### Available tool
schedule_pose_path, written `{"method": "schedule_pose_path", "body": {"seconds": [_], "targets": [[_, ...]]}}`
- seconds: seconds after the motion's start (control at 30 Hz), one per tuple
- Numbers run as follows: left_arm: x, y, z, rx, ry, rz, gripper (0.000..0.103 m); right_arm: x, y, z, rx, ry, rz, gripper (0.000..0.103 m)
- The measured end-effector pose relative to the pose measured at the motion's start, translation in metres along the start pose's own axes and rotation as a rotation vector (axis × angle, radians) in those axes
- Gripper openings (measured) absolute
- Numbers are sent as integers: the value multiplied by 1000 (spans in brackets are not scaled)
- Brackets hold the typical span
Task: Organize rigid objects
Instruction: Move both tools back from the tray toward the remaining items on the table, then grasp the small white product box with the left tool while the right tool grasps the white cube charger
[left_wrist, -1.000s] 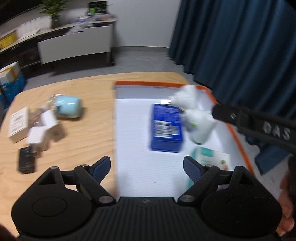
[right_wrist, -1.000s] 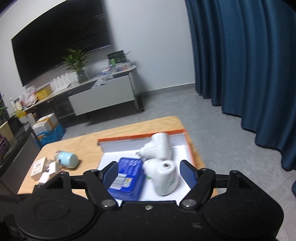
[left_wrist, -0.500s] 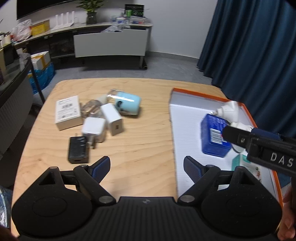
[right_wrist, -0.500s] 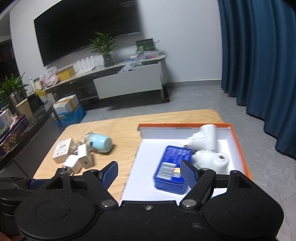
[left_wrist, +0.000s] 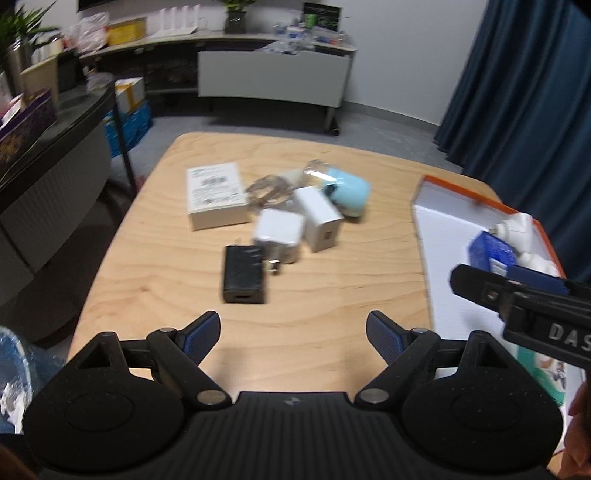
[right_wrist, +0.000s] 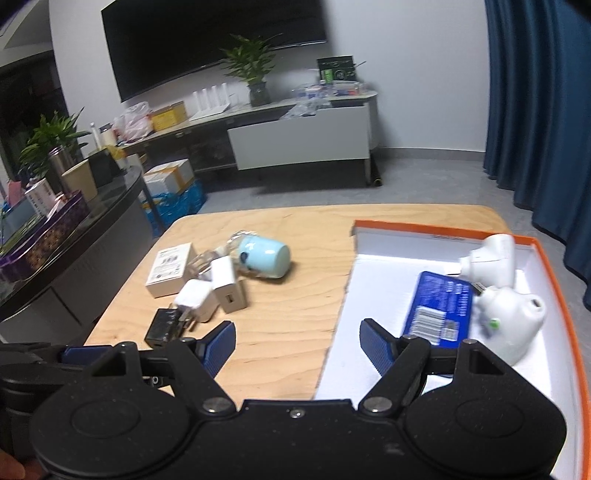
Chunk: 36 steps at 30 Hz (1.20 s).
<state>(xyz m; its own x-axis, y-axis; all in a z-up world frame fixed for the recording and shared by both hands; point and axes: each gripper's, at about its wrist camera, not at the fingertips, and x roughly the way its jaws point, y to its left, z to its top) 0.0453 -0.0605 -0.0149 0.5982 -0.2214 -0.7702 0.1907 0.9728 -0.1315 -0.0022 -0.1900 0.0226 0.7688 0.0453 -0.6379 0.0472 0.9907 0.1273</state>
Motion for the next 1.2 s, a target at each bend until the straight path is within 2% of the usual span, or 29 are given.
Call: {"method": "schedule_pose_path", "body": {"seconds": [0.4, 0.67, 0.97, 1.2], "targets": [[16, 44, 7, -81, 14, 73, 88, 24, 20, -4, -31, 40, 40, 88], [45, 66, 38, -134, 0, 116, 90, 32, 22, -4, -33, 48, 53, 88], [91, 62, 80, -118, -14, 146, 95, 46, 23, -2, -42, 62, 64, 88], [113, 66, 85, -102, -18, 184, 96, 57, 21, 0, -46, 71, 74, 88]]}}
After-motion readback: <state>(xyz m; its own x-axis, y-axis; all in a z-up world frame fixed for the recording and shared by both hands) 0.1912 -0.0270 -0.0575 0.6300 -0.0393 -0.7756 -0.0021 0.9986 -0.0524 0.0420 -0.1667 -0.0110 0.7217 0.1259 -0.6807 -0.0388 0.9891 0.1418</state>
